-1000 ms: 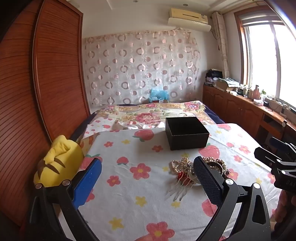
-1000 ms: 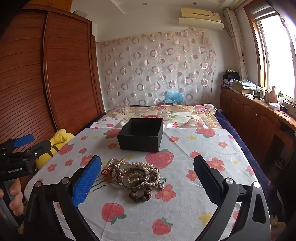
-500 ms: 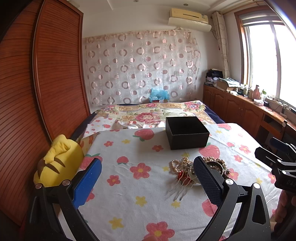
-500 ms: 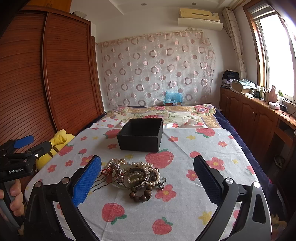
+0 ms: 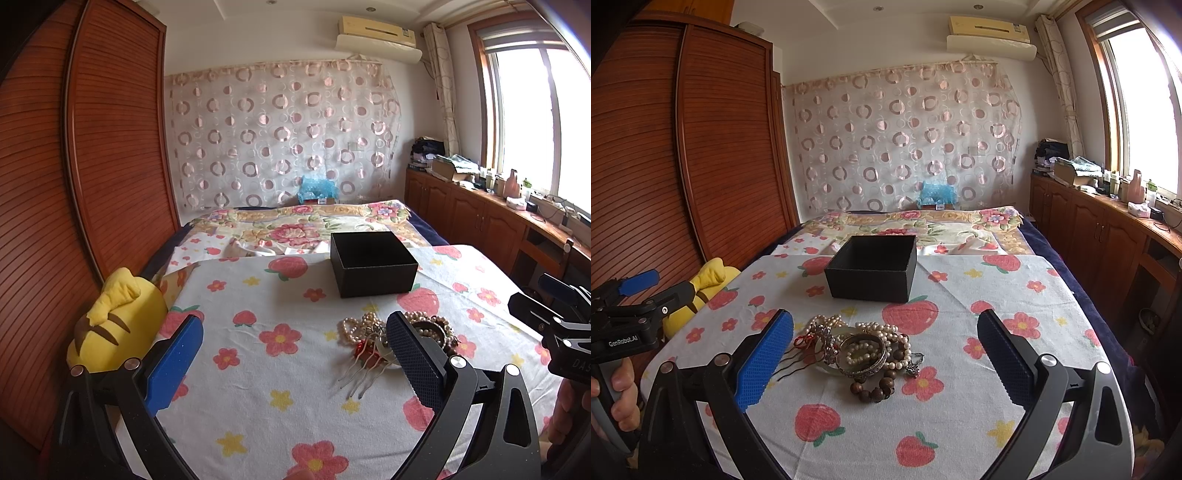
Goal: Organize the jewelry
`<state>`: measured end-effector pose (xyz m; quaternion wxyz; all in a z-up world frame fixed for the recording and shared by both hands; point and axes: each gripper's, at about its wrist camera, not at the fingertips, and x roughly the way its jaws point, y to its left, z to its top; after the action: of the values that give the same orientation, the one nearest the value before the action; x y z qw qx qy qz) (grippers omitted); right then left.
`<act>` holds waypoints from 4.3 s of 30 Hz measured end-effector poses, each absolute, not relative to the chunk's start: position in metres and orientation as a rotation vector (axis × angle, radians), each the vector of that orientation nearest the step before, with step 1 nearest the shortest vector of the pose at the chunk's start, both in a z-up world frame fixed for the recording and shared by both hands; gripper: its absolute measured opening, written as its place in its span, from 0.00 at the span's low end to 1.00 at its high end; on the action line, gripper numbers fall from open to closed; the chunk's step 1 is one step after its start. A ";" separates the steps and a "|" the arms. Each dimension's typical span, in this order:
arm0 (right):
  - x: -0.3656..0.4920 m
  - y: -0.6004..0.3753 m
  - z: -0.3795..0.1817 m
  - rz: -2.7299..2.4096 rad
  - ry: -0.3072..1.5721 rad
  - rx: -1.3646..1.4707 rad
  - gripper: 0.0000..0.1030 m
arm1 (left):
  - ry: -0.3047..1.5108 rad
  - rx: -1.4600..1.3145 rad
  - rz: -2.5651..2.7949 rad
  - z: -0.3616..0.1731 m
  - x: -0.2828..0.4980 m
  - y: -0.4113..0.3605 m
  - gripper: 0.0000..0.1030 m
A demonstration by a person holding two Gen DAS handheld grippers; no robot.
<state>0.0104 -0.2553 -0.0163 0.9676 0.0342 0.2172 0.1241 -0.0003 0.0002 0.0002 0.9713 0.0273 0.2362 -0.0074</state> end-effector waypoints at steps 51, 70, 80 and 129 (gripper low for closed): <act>0.012 -0.251 -0.021 0.252 0.444 0.072 0.98 | 0.492 0.055 -0.019 -0.004 0.000 -0.001 0.93; 0.031 -0.253 -0.066 0.320 0.560 0.047 0.98 | 0.629 0.117 -0.121 -0.057 0.035 -0.013 0.93; 0.039 -0.251 -0.083 0.330 0.611 -0.013 0.98 | 0.723 0.175 -0.250 -0.080 0.050 -0.040 0.91; 0.121 -0.216 -0.099 0.497 0.796 -0.130 0.46 | 0.803 0.111 -0.397 -0.083 0.069 -0.037 0.00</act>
<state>0.1212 -0.2158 -0.0993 0.8899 -0.0625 0.3832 0.2395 0.0694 -0.0374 -0.0834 0.8999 0.0538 0.3878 -0.1921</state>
